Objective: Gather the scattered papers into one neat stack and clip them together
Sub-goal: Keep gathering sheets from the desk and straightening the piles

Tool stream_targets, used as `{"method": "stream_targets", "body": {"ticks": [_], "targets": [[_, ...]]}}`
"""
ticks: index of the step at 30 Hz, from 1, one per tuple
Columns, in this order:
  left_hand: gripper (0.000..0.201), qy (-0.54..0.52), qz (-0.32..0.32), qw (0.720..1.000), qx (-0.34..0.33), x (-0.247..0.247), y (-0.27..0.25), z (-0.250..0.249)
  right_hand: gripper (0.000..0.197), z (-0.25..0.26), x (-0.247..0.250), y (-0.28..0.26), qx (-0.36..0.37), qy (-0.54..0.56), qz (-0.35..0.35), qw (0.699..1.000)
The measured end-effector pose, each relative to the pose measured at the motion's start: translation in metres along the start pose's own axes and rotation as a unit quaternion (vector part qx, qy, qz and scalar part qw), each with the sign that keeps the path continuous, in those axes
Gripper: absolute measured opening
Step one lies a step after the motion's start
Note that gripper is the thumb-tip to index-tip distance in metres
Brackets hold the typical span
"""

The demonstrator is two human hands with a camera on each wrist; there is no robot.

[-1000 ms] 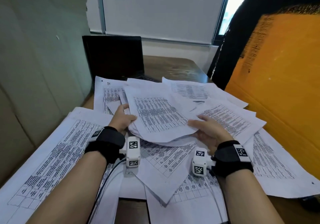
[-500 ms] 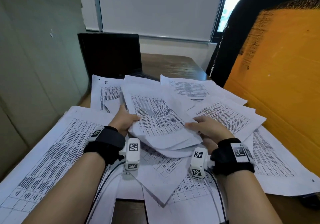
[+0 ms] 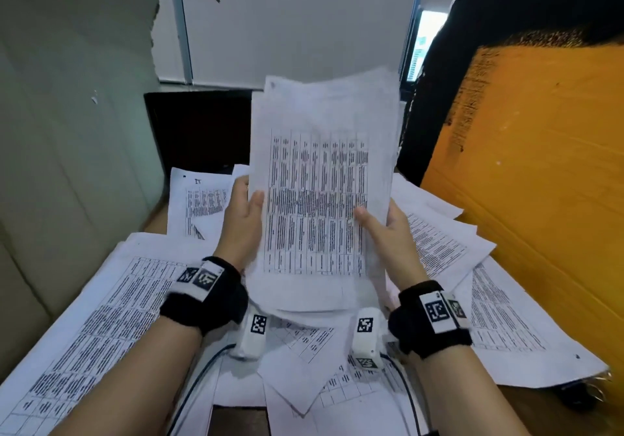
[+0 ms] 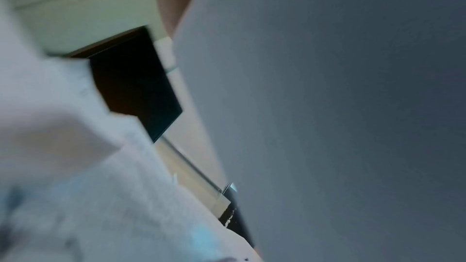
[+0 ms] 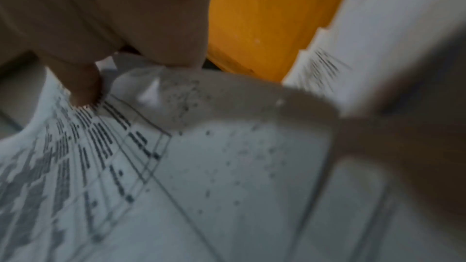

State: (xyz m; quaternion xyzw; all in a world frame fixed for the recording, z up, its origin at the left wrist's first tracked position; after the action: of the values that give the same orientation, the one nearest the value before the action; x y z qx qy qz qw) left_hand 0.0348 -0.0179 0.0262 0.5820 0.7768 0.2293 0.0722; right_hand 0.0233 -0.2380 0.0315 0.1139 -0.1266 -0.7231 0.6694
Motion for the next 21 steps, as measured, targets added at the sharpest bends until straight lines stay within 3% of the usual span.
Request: {"method": "stream_targets", "body": {"ticks": [4, 7, 10, 14, 17, 19, 21], "targets": [[0.031, -0.004, -0.048, 0.988, -0.144, 0.0, 0.003, -0.063, 0.034, 0.049, 0.007, 0.007, 0.115, -0.054, 0.01, 0.992], [0.031, -0.013, -0.059, 0.977, -0.202, -0.001, 0.008, -0.103, 0.057, 0.087, 0.012, 0.008, 0.156, -0.086, 0.031, 0.984], [0.037, -0.03, -0.067, 0.978, -0.198, -0.001, 0.012, -0.12, 0.078, 0.105, 0.022, 0.006, 0.144, -0.039, 0.012, 0.989], [0.052, -0.051, -0.071, 0.989, -0.117, -0.004, 0.012, -0.11, 0.099, 0.105, 0.027, 0.007, 0.086, 0.065, -0.035, 0.994], [0.05, -0.041, -0.063, 0.993, -0.086, -0.014, 0.012, -0.105, 0.064, 0.106, 0.017, 0.015, 0.055, 0.056, 0.009, 0.997], [0.054, -0.07, -0.104, 0.985, -0.121, -0.019, 0.014, -0.117, 0.05, 0.117, 0.01, 0.019, 0.069, 0.071, -0.004, 0.995], [0.05, -0.126, -0.151, 0.967, -0.161, -0.017, 0.019, -0.133, 0.034, 0.133, 0.008, 0.019, 0.127, 0.087, -0.035, 0.987]]}}
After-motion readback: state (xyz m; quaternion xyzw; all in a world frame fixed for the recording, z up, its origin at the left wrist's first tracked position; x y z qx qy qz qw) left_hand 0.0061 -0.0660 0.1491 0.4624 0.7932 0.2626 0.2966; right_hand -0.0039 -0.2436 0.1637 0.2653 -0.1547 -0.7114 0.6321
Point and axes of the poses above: each hand's wrist, its own y-axis towards the middle knuckle, its own x-axis out of the back of the hand, z = x × y, the point moved 2 cm from there along y, towards the middle knuckle, and after that the axes turned 1 degree about y, right-handed, at the moved point
